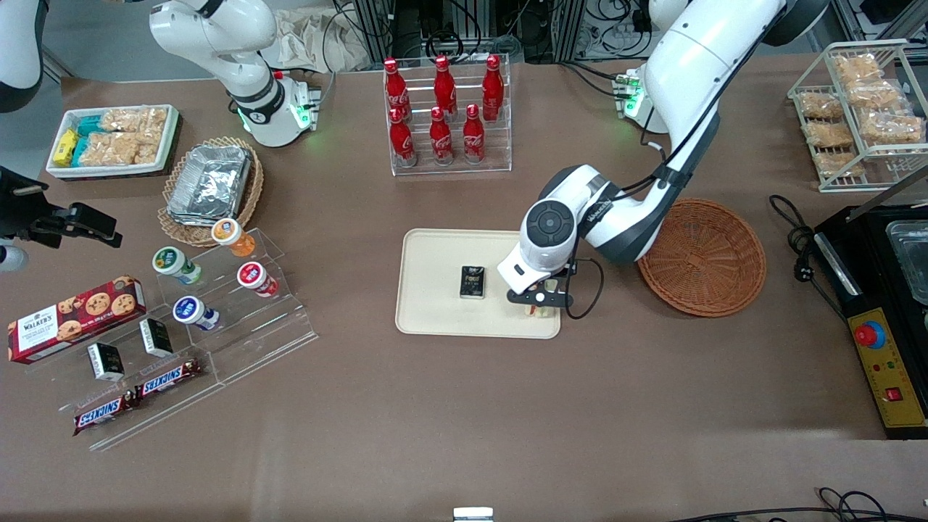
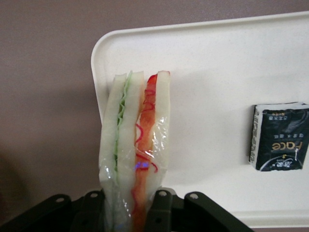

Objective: Place sandwich from basket to tray
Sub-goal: 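Lower the sandwich onto the tray and open the left gripper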

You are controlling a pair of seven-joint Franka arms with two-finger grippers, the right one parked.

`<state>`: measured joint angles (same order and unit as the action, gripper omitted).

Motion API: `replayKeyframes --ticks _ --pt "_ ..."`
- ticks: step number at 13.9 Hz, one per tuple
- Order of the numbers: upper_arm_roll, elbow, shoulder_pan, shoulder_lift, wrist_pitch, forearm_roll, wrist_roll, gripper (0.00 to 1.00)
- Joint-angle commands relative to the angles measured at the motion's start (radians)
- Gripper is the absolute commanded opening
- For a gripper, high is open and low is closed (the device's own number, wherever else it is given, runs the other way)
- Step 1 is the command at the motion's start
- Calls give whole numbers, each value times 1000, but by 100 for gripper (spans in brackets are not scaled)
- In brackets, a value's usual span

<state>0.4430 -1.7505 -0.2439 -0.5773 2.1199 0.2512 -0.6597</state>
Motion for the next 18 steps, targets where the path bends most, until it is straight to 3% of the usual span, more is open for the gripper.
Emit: replayKeyframes --ticks 1,6,7,8,9,10,18 --pt "-1 20 -9 -30 23 36 -50 0" --pt "-3 22 -9 -67 44 94 -80 0" --pt "-3 22 -9 -68 46 94 -78 8" --pt "-3 22 -9 -72 46 94 -74 26" --pt "-3 22 -14 -73 46 98 -72 59" --pt "-3 22 -17 -73 45 112 -78 100" --pt "-1 40 -14 -33 14 102 -83 100"
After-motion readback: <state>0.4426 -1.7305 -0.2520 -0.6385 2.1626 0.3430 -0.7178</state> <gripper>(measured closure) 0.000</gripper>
